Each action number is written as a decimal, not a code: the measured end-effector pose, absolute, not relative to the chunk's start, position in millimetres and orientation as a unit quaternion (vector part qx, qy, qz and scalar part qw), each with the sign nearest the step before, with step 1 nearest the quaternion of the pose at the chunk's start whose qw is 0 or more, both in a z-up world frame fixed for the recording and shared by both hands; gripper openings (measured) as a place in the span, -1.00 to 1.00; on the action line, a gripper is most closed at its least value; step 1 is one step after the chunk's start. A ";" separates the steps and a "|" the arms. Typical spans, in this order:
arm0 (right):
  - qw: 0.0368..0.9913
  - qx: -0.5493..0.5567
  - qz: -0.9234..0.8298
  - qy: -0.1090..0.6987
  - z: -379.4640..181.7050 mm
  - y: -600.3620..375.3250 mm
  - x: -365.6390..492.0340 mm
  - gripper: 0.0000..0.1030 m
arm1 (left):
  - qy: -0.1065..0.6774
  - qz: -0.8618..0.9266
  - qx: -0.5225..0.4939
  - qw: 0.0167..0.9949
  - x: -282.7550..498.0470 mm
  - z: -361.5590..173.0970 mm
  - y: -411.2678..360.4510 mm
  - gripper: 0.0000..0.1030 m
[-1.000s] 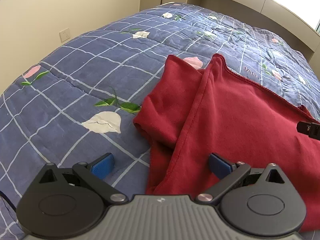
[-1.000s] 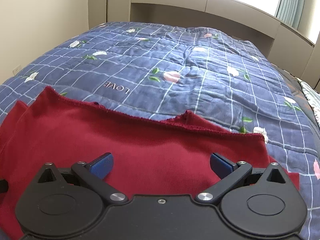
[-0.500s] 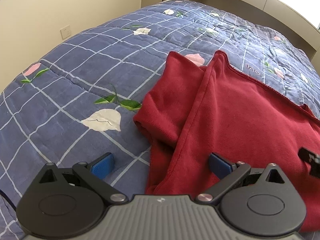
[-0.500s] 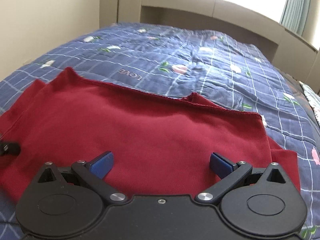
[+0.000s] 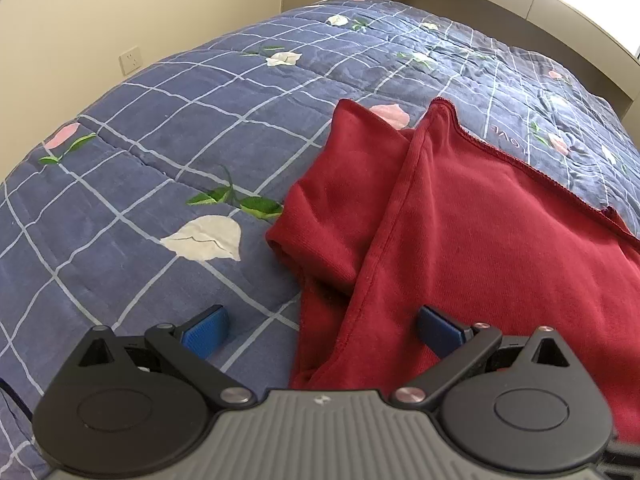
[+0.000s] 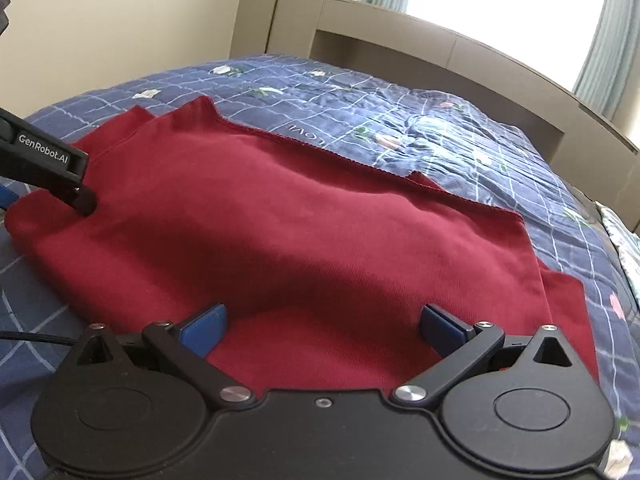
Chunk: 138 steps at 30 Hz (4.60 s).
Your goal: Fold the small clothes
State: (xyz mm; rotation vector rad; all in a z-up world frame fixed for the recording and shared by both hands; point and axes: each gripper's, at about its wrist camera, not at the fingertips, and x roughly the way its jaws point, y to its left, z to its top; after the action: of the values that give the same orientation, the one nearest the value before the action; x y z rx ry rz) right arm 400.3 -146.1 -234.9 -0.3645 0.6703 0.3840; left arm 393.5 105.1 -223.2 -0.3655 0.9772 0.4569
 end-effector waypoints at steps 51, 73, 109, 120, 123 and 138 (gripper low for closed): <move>0.928 -0.140 0.179 0.296 -243.6 -157.7 388.8 0.99 | 0.443 0.129 -0.168 0.871 458.2 -177.6 125.9 -0.90; 0.928 -0.149 0.137 0.312 -195.9 -310.3 370.1 0.99 | 0.439 -0.045 -0.157 0.884 502.5 -76.6 -59.0 -0.92; 0.938 -0.034 0.059 0.339 -196.0 -401.9 405.5 0.99 | 0.456 -0.079 -0.038 0.886 530.7 -118.5 -194.8 0.99; 0.921 0.150 0.129 0.335 -191.7 -393.4 507.8 0.57 | 0.460 0.095 -0.066 0.880 549.7 -169.6 -88.0 0.99; 0.919 0.128 0.129 0.350 -198.1 -380.2 519.6 0.11 | 0.459 0.094 -0.106 0.877 553.7 -184.7 -72.6 0.99; 0.934 0.080 0.104 0.332 -201.7 -378.9 504.6 -0.90 | 0.429 0.067 -0.096 0.896 557.3 -190.0 -88.4 0.99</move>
State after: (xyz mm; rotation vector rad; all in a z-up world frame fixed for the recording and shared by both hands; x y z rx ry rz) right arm 504.6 -378.9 -201.7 0.1643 0.6797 0.2118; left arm 557.3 -88.4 -190.0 -0.1986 0.8896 0.1383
